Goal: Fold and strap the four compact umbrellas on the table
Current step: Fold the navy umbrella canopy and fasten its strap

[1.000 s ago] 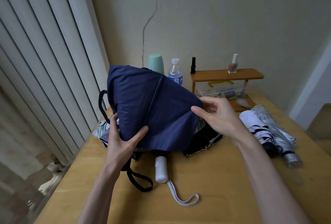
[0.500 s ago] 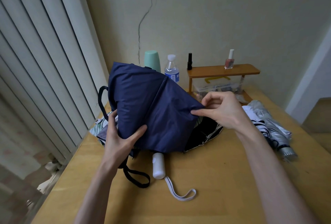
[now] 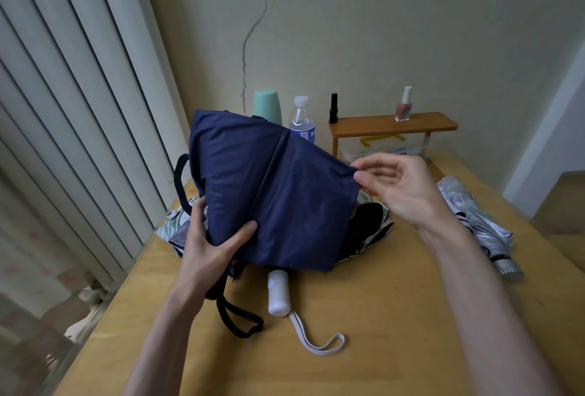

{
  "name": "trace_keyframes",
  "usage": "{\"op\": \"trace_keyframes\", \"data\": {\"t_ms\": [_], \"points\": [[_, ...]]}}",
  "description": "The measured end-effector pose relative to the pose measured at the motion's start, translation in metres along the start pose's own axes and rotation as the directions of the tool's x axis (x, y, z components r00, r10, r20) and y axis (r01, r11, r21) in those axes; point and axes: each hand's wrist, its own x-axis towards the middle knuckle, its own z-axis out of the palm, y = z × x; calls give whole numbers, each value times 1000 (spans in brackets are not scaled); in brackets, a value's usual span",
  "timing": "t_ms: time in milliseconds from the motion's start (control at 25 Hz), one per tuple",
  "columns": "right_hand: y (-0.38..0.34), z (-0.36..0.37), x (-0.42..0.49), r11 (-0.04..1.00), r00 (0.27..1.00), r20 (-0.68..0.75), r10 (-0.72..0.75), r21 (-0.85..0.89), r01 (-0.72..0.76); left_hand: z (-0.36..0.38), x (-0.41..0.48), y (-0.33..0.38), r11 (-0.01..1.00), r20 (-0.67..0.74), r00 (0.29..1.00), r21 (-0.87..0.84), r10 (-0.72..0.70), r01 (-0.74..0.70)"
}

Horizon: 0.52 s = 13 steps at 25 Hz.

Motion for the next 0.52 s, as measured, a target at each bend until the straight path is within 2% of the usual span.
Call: {"op": "trace_keyframes", "data": {"t_ms": [80,160,360,440,520], "points": [[-5,12,0,995,997,-71,-14,94,21,4,-1,1,999,-10,1000,-50,-12,12],[-11,27,-2,952,990,-89,113,294,-82,10,-1,0,995,-35,999,-95,-32,28],[-16,46,0,917,938,-102,333,265,-297,12,0,-3,993,-50,998,-109,-50,44],[-22,44,0,915,937,-90,339,264,-306,11,-1,-3,994,-50,998,-108,-39,34],[-27,43,-3,952,963,-122,242,224,-210,12,-2,-1,994,-53,998,-102,-33,28]]}}
